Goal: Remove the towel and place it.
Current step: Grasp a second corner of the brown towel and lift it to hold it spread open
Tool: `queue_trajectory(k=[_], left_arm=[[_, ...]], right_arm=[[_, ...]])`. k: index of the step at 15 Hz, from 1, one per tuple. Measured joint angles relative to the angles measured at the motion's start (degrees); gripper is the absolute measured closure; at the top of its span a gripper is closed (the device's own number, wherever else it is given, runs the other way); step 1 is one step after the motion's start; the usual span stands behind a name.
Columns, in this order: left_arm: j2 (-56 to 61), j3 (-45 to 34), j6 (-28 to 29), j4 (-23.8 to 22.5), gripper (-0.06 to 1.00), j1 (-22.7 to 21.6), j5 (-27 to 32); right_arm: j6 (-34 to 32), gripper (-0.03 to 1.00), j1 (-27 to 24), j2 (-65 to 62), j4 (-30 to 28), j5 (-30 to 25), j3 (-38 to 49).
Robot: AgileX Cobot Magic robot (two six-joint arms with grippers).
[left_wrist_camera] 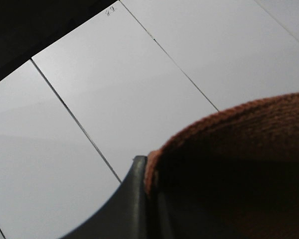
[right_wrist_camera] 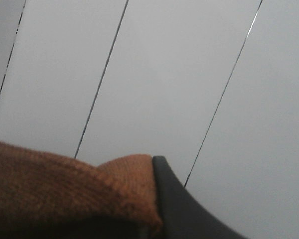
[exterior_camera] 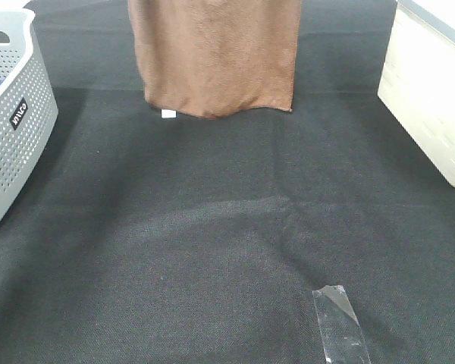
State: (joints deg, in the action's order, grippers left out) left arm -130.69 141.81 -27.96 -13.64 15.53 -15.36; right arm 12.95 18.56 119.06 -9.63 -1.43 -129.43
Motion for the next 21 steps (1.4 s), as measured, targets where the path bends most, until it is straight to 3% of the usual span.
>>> queue_trajectory(k=[3, 5, 7, 14, 17, 20, 21], left_arm=[[0.0, 0.11, 2.35, 0.0, 0.94, -1.26, 0.0], [0.0, 0.11, 2.86, -0.23, 0.94, -1.32, -1.49], [0.0, 0.11, 2.86, -0.29, 0.94, -1.32, -1.83], [0.0, 0.11, 3.15, -1.72, 0.94, -1.32, -0.11], [0.0, 0.11, 5.1, -1.95, 0.94, -1.32, 6.76], [0.06, 0.11, 7.22, -1.95, 0.94, -0.52, 21.2], [0.4, 0.11, 7.33, -1.78, 0.94, 0.23, 29.62]], right_arm=[[0.0, 0.97, -0.4, 0.34, 0.34, 0.57, 0.0], [-0.34, 0.97, -0.63, 0.46, 0.46, 5.9, 0.0], [-0.46, 0.97, -0.63, 0.46, 0.46, 6.99, 0.0], [-0.52, 0.97, -0.86, 0.86, 0.46, 2.12, 0.0], [-0.57, 0.97, -1.03, 0.92, 1.95, -5.61, 0.0], [-0.57, 0.97, -1.03, 0.74, 6.36, -16.73, 0.0], [-0.57, 0.97, -1.03, 0.17, 7.73, -22.75, 0.0]])
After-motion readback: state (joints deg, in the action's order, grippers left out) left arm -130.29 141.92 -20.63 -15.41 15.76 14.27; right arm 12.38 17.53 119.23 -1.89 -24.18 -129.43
